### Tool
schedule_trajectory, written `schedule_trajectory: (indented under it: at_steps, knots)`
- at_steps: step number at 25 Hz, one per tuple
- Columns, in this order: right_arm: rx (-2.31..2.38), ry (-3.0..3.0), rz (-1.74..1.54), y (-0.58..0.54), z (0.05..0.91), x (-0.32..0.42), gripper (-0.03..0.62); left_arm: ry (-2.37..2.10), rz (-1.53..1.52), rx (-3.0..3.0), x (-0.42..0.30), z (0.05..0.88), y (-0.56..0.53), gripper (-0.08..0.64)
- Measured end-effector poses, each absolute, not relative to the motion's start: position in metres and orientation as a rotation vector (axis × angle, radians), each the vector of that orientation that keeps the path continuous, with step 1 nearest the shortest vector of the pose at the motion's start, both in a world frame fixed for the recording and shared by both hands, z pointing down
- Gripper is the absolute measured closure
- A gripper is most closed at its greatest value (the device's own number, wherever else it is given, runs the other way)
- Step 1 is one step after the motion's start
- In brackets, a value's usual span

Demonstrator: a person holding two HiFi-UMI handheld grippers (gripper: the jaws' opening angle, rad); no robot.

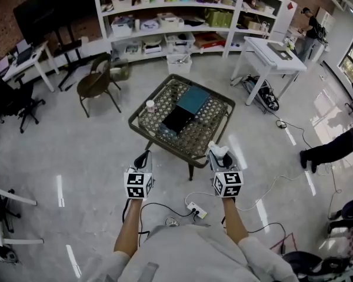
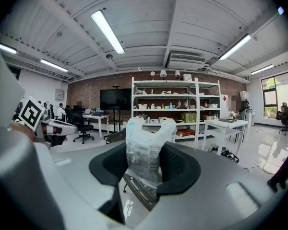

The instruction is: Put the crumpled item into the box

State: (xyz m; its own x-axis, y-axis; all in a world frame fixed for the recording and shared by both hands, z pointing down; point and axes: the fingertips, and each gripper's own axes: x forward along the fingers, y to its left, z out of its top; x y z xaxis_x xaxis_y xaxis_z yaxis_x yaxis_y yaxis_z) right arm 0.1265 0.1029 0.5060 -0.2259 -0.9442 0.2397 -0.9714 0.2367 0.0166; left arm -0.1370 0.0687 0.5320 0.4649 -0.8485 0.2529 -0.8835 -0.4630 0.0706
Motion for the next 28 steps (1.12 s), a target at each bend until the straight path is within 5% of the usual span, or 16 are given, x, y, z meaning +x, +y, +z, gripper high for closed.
schedule_trajectory:
  at_steps: [28]
  knots:
    - [1.768, -2.314, 0.287, -0.095, 0.54, 0.122, 0.428, -1.495, 0.351, 2.492, -0.138, 0.555, -0.119, 0.554]
